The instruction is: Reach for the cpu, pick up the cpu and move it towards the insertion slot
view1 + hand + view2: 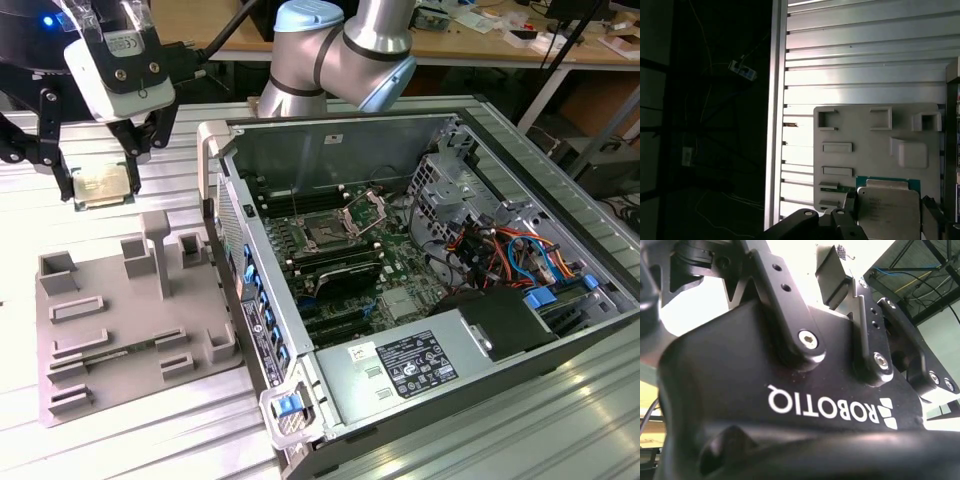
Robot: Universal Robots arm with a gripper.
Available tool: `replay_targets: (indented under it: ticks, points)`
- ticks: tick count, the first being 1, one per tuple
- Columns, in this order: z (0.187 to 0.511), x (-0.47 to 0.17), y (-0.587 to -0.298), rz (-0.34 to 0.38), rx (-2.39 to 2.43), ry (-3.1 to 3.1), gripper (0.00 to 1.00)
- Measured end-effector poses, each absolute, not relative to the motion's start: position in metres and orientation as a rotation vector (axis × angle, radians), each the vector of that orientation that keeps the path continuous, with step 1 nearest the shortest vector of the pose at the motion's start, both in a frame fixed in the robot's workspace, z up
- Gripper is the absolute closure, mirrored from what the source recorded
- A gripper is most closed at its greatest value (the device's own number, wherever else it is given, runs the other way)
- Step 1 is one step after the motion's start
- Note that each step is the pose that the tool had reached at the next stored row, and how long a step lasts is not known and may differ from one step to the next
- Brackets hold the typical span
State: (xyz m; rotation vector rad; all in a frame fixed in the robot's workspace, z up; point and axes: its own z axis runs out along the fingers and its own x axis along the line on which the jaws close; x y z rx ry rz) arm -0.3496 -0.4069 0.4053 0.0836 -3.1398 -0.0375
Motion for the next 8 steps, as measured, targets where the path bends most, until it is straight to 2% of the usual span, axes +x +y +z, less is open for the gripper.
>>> replay_targets:
  ticks: [8]
  points:
    - [0.4054,-0.3452,-0.4069,-0.037,0.084,-3.140,0.45]
